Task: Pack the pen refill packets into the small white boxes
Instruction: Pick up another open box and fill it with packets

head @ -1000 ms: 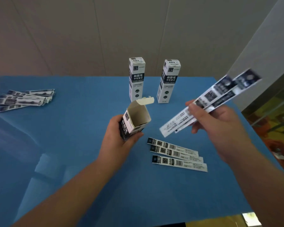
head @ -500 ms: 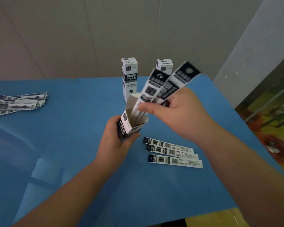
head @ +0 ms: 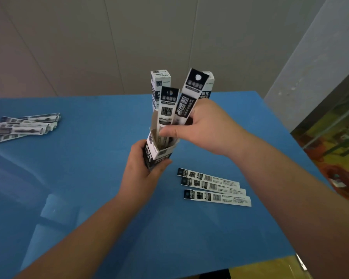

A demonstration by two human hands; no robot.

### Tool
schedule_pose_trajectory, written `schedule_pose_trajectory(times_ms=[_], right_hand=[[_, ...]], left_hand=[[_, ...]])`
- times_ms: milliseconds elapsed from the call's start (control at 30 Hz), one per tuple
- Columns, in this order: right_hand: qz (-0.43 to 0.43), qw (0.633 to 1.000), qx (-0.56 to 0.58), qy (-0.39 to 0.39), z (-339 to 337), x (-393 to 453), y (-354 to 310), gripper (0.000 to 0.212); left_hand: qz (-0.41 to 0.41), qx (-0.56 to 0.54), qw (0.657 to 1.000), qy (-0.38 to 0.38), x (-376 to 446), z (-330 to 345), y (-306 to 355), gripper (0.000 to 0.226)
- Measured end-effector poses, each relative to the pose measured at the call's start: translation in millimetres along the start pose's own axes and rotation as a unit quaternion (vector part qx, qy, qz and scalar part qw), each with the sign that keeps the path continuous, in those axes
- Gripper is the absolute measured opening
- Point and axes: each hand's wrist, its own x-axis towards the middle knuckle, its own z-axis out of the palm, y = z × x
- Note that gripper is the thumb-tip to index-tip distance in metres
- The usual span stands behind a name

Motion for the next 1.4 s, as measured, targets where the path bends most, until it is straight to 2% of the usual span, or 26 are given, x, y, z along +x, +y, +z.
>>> schedule_pose_trajectory(times_ms=[100, 233, 333, 433, 500, 567, 633, 867, 1033, 1233, 1333, 1400], right_hand=[[0.008, 1.000, 0.004, -0.010, -1, 1, -1, 0.027], [-0.043, 0.999, -0.027, -0.003, -9, -4, 0, 0.041], [-0.066, 0.997, 0.006, 0.041, -14, -16, 14, 0.046], [-0.012, 0.997, 0.015, 0.069, -8, -27, 53, 0.039], [0.084, 0.992, -0.096, 0.003, 0, -37, 85, 0.042], [0.164, 0.953, -0.228, -0.111, 11, -50, 111, 0.052], [0.189, 0.922, -0.293, -0.166, 22, -63, 126, 0.053], [0.147, 0.919, -0.334, -0.149, 41, -76, 134, 0.025], [0.122, 0.918, -0.362, -0.104, 44, -76, 136, 0.015], [0.132, 0.925, -0.346, -0.083, 24, -80, 132, 0.028], [0.121, 0.916, -0.364, -0.115, 25, -86, 127, 0.017], [0.118, 0.920, -0.356, -0.117, 30, -91, 127, 0.018]], left_hand=[[-0.011, -0.004, 1.000, 0.000, 0, 0, 0, 0.053], [-0.018, -0.009, 1.000, 0.004, 1, -1, 2, 0.053], [-0.018, -0.005, 1.000, 0.002, 0, -1, 1, 0.051], [-0.021, -0.011, 1.000, 0.002, 0, -2, 1, 0.049], [-0.018, -0.010, 1.000, -0.003, 0, -3, 0, 0.050], [-0.019, -0.011, 1.000, -0.005, -1, -3, -1, 0.050], [-0.019, -0.011, 1.000, -0.004, -1, -3, -2, 0.051], [-0.008, 0.009, 1.000, -0.005, 0, -5, -4, 0.068], [-0.019, 0.003, 1.000, -0.003, -1, -4, 2, 0.054], [-0.017, -0.003, 1.000, -0.002, -2, -5, 3, 0.054], [-0.015, -0.008, 1.000, 0.000, -2, -5, 2, 0.055], [-0.010, -0.009, 1.000, -0.002, -3, -5, 1, 0.057]])
